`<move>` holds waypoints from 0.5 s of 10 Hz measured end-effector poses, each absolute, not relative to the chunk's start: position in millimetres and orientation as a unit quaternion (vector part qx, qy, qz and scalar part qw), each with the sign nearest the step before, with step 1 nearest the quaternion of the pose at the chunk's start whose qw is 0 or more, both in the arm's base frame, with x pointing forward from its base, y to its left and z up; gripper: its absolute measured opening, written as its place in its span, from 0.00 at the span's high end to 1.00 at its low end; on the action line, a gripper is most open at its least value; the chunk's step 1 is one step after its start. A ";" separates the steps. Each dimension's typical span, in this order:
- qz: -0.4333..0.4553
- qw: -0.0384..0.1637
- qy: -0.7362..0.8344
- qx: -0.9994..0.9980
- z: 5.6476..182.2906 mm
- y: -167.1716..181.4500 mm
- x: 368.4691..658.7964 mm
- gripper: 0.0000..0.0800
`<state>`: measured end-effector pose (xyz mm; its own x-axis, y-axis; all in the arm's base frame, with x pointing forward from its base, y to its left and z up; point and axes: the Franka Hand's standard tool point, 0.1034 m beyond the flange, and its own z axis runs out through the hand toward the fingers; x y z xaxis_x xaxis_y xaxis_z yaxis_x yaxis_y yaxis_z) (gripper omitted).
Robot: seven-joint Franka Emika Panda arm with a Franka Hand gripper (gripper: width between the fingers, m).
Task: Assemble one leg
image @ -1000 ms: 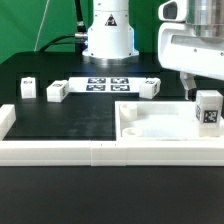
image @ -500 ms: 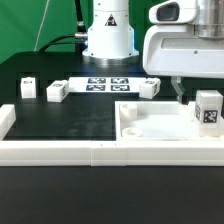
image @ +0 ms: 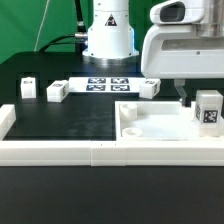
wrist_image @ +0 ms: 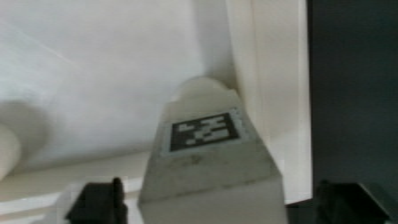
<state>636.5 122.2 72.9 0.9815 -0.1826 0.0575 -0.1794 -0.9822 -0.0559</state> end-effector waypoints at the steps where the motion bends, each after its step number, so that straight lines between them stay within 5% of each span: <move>1: -0.031 0.025 0.091 -0.995 72.7 122.0 636.4 0.45; 2: -0.031 0.025 0.100 -0.994 72.6 120.8 636.4 0.64; 5: -0.030 0.028 0.182 -0.982 72.5 119.8 636.6 0.64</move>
Offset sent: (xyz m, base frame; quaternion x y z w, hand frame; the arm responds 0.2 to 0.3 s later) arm 0.0012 -0.0060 -0.0006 -0.0142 -0.0024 0.0336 0.9993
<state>636.6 119.8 72.5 0.9318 -0.3597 0.0479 -0.3564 -0.9320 -0.0664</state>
